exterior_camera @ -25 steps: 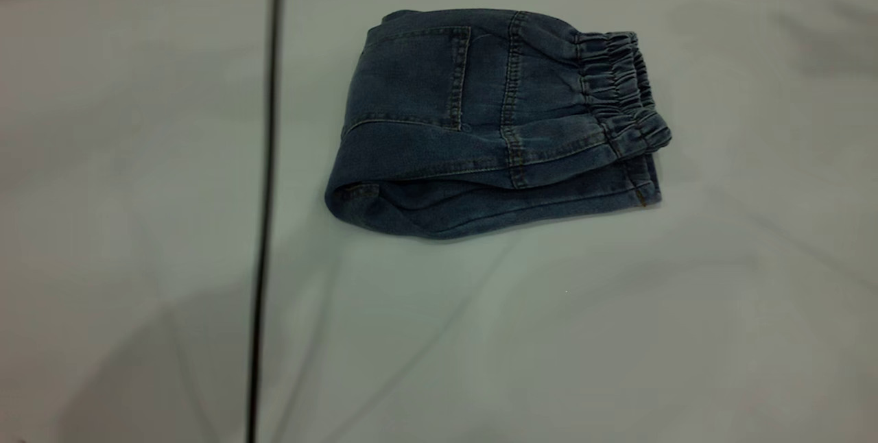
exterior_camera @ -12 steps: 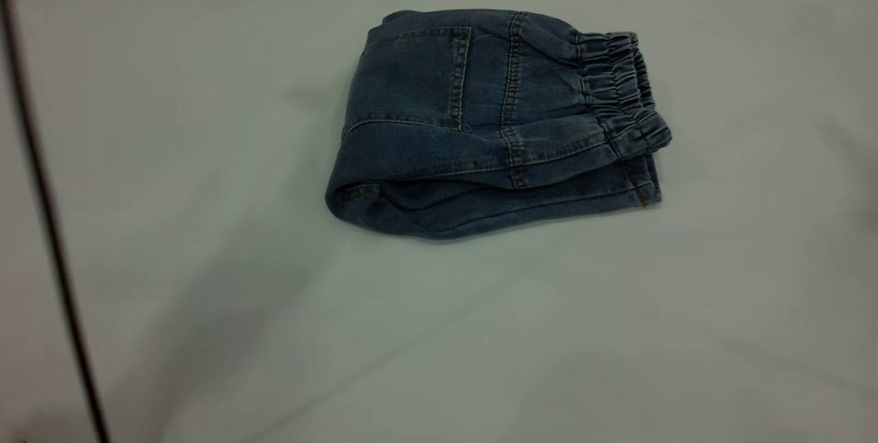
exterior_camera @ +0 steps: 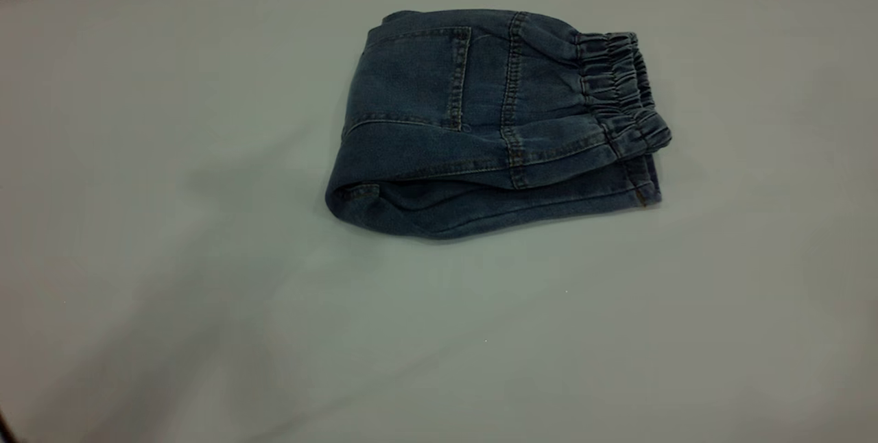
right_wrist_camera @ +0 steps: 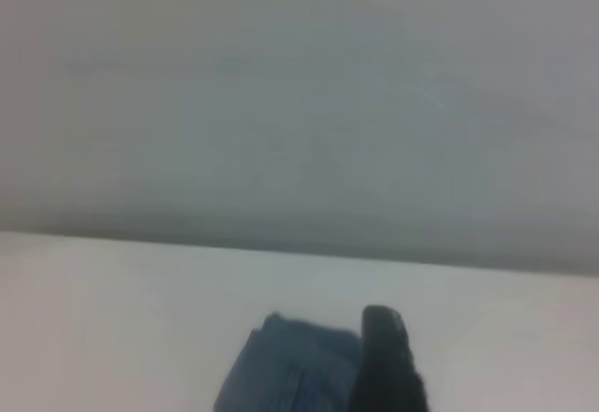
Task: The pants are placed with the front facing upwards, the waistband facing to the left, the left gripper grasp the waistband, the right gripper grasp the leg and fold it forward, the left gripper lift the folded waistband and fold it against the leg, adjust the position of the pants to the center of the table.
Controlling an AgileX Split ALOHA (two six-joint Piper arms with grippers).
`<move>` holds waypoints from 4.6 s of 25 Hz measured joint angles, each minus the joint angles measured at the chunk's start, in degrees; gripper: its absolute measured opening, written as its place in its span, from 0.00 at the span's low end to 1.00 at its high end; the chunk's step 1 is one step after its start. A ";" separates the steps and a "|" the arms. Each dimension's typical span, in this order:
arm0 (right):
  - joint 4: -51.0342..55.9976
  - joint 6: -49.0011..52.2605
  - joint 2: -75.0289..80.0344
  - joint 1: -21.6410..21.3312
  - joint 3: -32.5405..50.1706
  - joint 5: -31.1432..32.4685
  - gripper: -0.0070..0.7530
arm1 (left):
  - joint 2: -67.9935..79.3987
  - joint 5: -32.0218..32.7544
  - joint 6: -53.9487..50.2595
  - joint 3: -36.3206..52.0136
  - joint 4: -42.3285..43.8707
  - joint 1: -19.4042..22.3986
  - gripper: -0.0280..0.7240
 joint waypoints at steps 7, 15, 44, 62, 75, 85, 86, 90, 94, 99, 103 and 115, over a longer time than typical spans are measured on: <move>0.05 0.30 -15.56 0.00 15.08 0.08 0.58 | -17.37 -0.10 0.06 24.55 -0.89 0.00 0.68; -4.68 -0.39 -30.10 0.00 29.47 -0.01 0.58 | -37.06 -0.04 0.19 49.72 -6.47 0.00 0.68; -18.27 0.78 -49.96 5.28 60.23 -6.81 0.58 | -74.76 -4.29 -0.84 92.38 -7.78 0.00 0.68; -18.00 0.25 -49.91 5.28 60.23 -6.66 0.58 | -80.98 -8.28 0.04 97.91 -8.43 0.00 0.68; -17.84 0.30 -49.91 5.28 60.23 -6.64 0.58 | -83.00 -8.12 0.04 97.86 -8.43 0.86 0.68; -17.70 0.30 -49.91 11.69 60.23 -6.64 0.58 | -88.17 -8.07 0.23 97.86 -8.43 22.29 0.68; -17.70 0.30 -49.91 12.70 60.23 -6.64 0.58 | -88.58 -8.07 0.23 97.86 -8.43 24.53 0.68; -17.59 0.30 -49.91 14.54 60.23 -6.64 0.58 | -89.30 -8.12 0.23 97.86 -8.43 31.65 0.68; -17.20 0.30 -49.91 14.13 60.23 -6.64 0.58 | -89.28 -8.12 0.23 97.86 -8.43 33.01 0.68; -17.20 0.30 -49.91 14.13 60.23 -6.64 0.58 | -89.28 -8.12 0.23 97.86 -8.43 32.95 0.68; -17.16 0.30 -49.91 14.13 60.23 -6.64 0.58 | -89.28 -8.12 0.23 97.86 -8.43 32.95 0.68; -17.16 0.30 -49.91 14.13 60.23 -6.64 0.58 | -89.28 -8.12 0.23 97.86 -8.43 33.00 0.68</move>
